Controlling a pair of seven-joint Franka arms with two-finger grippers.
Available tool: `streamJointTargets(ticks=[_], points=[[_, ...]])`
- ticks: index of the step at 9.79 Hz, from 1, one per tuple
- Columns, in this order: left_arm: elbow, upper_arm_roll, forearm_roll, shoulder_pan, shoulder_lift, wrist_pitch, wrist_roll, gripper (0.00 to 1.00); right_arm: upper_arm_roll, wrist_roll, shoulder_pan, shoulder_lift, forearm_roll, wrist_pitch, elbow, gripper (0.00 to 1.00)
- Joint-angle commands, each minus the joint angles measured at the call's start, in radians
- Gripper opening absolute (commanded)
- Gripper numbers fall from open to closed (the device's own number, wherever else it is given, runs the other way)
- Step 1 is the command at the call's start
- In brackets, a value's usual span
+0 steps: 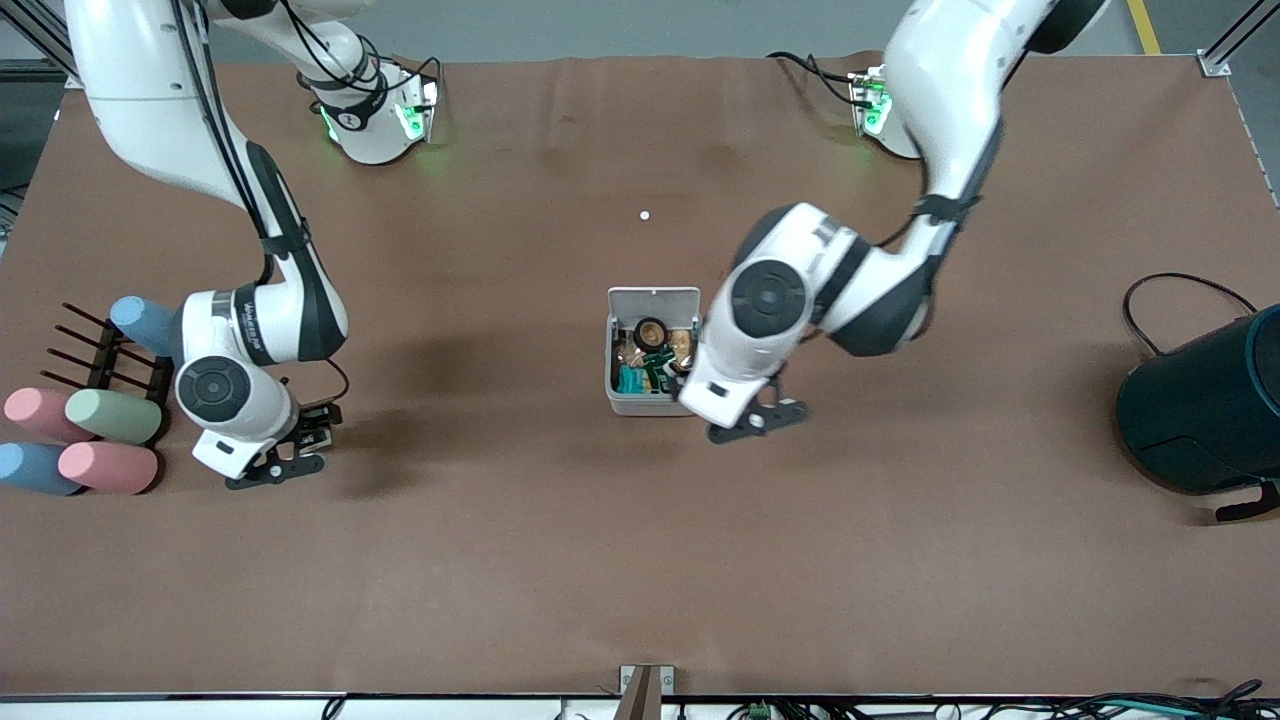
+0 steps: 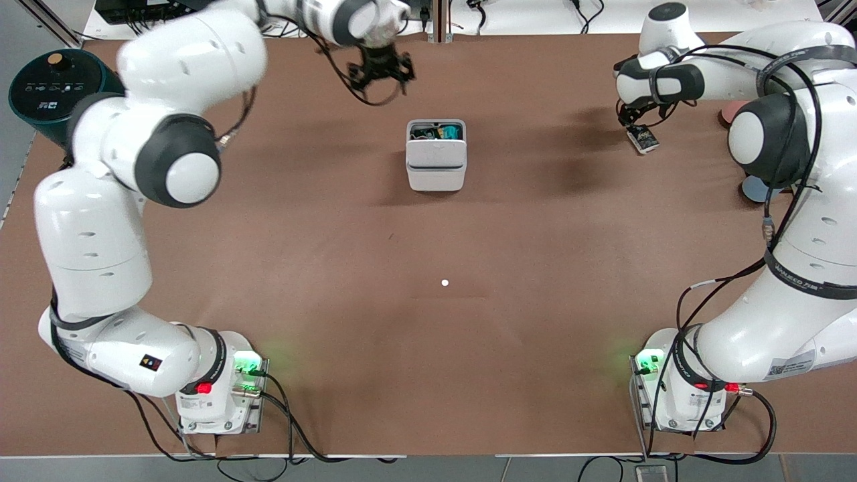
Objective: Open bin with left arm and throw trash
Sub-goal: 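Grasp the black Face packet with the right gripper while the left gripper withdraws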
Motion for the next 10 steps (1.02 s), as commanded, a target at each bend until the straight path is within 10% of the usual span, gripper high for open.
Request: streamJointTargets(ticks=[1, 4, 8, 10], points=[[-0.028, -0.012, 0.034, 0.116, -0.101, -0.132, 0.164, 1.00, 0.004, -0.050, -0.023, 0.001, -0.028, 0.136, -0.084, 0.99], [-0.030, -0.020, 0.009, 0.262, -0.253, -0.269, 0.189, 1.00, 0.006, -0.110, -0.062, 0.004, -0.028, 0.139, -0.086, 0.94], [-0.028, -0.020, -0.054, 0.432, -0.407, -0.410, 0.356, 1.00, 0.011, -0.102, -0.063, 0.003, 0.018, 0.124, -0.086, 0.43], [-0.076, -0.021, -0.057, 0.452, -0.492, -0.414, 0.436, 1.00, 0.012, -0.102, -0.056, 0.003, 0.060, 0.097, -0.078, 0.35]])
